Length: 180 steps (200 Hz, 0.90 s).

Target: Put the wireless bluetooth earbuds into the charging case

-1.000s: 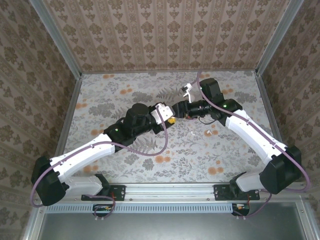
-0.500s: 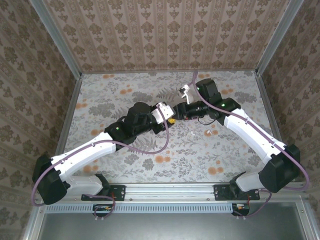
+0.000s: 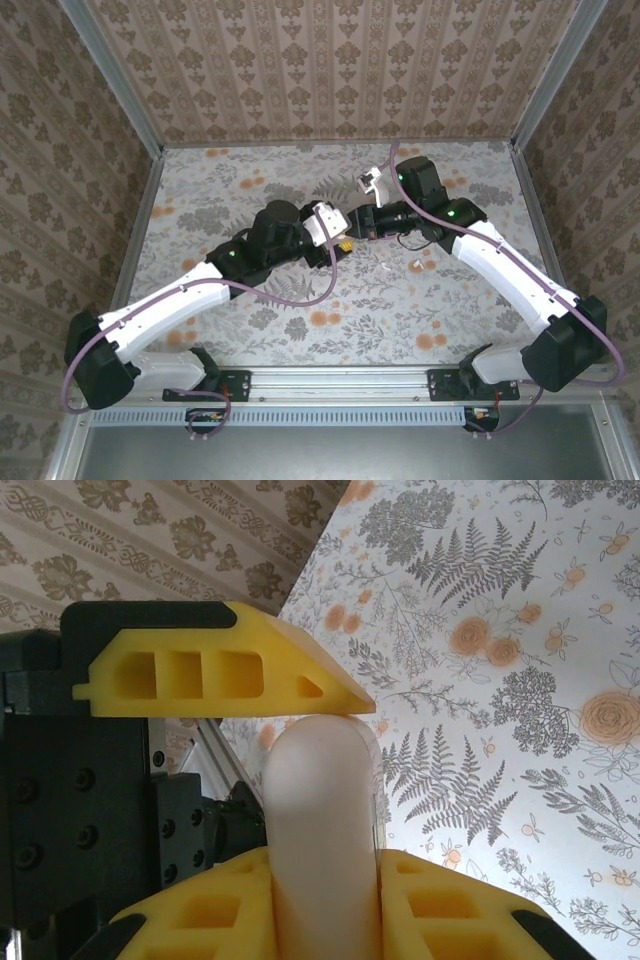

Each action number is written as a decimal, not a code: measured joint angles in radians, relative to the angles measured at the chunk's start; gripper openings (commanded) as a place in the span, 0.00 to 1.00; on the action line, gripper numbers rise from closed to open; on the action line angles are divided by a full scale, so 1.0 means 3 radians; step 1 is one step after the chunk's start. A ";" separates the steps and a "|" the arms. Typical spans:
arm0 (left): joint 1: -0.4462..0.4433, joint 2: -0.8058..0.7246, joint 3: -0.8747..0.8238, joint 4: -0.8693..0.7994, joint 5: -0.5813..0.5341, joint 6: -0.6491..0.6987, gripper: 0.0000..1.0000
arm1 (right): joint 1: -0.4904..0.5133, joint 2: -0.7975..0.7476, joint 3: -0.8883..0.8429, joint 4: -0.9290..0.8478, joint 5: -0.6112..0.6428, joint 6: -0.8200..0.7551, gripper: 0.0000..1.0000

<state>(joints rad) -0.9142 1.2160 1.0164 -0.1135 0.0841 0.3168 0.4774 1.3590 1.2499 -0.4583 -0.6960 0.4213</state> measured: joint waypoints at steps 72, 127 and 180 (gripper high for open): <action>0.0776 -0.0352 -0.0028 -0.0245 0.1305 -0.0303 0.76 | -0.0263 0.0000 -0.0043 0.0045 -0.0326 -0.0430 0.23; 0.1068 -0.0401 -0.0074 -0.0165 0.2192 -0.0614 0.75 | -0.0304 0.0000 -0.0043 -0.0062 -0.0921 -0.1300 0.22; 0.1067 -0.0145 -0.0024 -0.0182 0.2639 -0.0707 0.71 | -0.0304 0.0008 -0.0009 -0.0315 -0.1294 -0.1932 0.22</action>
<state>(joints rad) -0.5941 1.1725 1.0092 -0.1680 0.8757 0.1047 0.3862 1.3613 1.2472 -0.5529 -1.0843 -0.1581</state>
